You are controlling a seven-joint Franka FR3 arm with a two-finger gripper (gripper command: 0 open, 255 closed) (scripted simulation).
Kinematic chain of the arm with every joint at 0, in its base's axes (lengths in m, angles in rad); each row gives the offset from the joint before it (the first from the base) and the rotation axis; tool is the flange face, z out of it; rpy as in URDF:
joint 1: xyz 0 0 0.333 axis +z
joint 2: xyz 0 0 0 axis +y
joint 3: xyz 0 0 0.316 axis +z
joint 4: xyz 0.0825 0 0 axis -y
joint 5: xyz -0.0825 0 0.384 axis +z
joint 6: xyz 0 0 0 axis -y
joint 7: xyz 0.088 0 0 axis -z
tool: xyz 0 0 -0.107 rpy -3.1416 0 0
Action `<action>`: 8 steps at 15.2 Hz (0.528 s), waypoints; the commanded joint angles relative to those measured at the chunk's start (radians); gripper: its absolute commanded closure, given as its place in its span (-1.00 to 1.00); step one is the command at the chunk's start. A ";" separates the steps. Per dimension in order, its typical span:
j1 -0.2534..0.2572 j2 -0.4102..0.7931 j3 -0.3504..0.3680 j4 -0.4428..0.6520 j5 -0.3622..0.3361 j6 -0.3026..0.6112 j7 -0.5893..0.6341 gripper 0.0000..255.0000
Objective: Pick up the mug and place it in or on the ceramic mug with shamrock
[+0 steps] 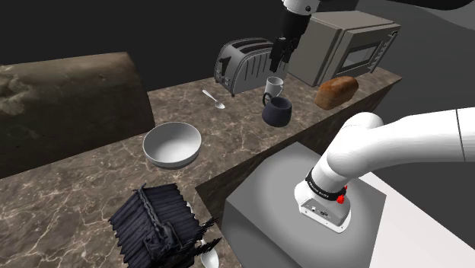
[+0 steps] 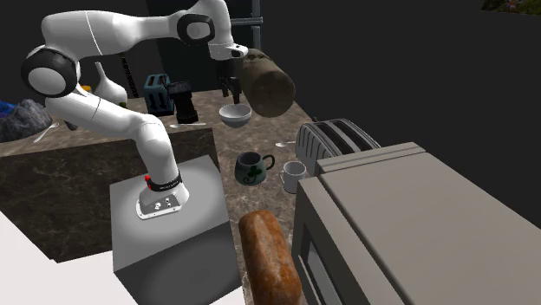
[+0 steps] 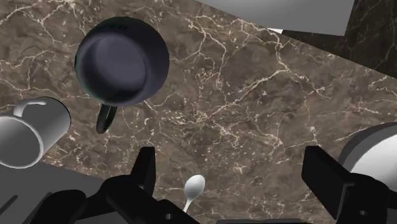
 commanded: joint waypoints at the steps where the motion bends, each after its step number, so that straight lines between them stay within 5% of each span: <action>1: 0.000 0.000 0.000 0.000 0.000 0.000 0.000 -1.00; 8: -0.033 0.114 -0.161 -0.027 -0.065 0.149 -0.163 -1.00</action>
